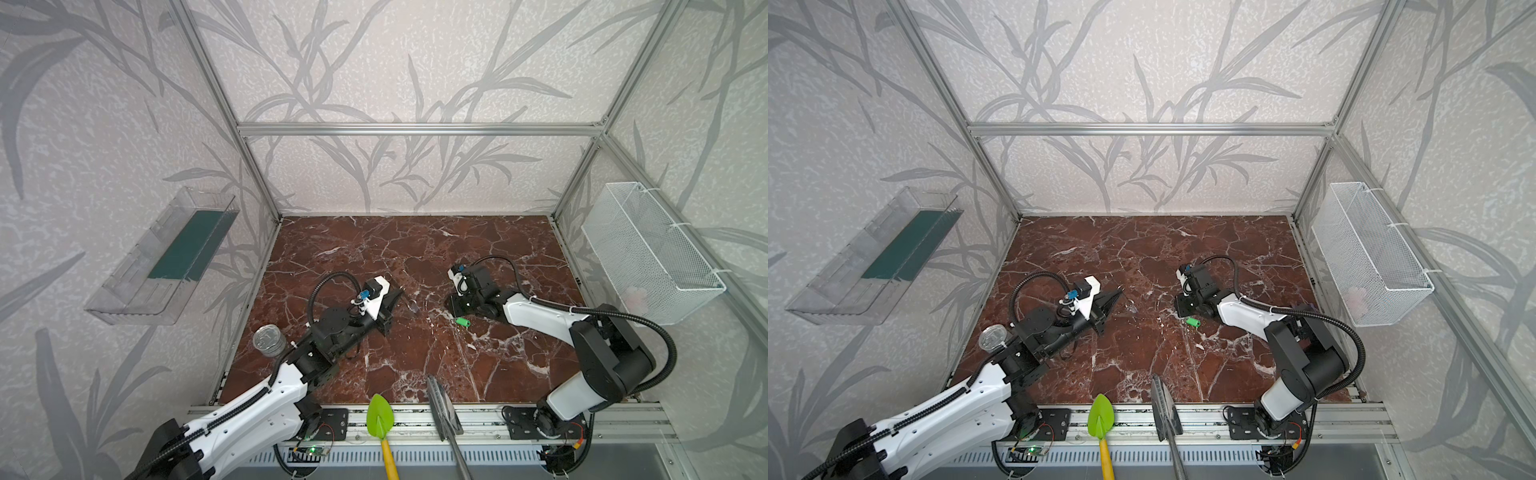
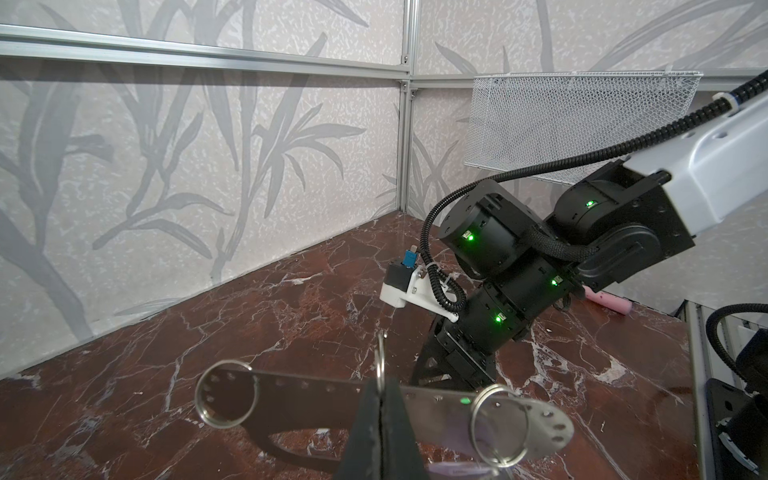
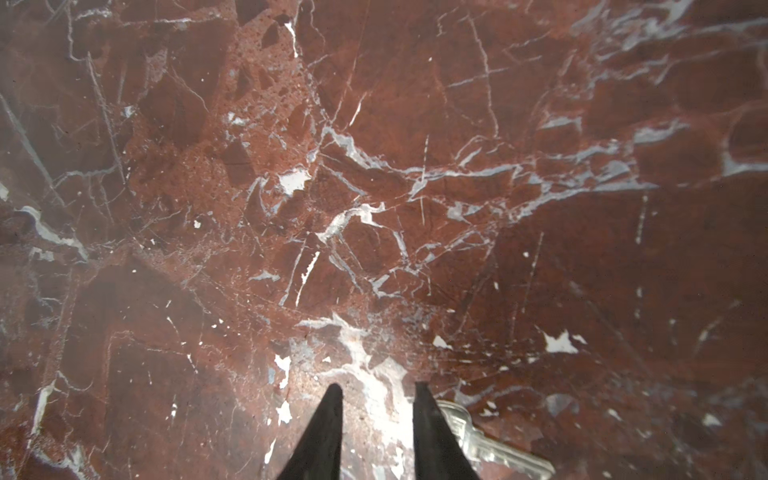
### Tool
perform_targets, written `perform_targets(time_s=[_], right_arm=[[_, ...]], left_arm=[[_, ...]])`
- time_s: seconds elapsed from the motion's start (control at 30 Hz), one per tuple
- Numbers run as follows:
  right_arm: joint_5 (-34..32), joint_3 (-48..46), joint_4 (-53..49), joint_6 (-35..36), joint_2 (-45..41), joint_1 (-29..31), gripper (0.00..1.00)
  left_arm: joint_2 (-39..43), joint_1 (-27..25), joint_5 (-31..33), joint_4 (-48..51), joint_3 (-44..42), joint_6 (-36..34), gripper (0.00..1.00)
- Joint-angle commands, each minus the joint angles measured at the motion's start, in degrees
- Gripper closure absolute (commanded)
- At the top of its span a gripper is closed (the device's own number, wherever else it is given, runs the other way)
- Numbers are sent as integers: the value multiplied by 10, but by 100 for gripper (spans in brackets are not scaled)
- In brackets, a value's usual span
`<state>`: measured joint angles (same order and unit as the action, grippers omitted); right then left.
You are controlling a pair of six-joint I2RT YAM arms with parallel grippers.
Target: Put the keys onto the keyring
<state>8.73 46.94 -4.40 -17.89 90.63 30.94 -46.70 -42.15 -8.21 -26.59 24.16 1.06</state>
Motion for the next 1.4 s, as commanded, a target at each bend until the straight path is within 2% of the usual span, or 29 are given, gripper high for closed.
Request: perform_targets(time_s=[0.0, 0.23, 0.63, 1.13, 1.37], right_arm=[[-27, -21, -24, -8, -27, 3, 71], [-17, -71, -8, -51, -44, 5, 74], [-16, -80, 18, -60, -13, 11, 81], [-40, 48, -7, 26, 103, -1, 80], [-40, 121, -36, 73, 105, -4, 75]], left_arm=[[-2, 1, -10, -24, 16, -2, 100], [-16, 1, -16, -32, 21, -2, 100], [-14, 1, -18, -29, 21, 2, 100], [0, 1, -10, -15, 16, -4, 100], [4, 1, -9, -15, 13, -2, 100]])
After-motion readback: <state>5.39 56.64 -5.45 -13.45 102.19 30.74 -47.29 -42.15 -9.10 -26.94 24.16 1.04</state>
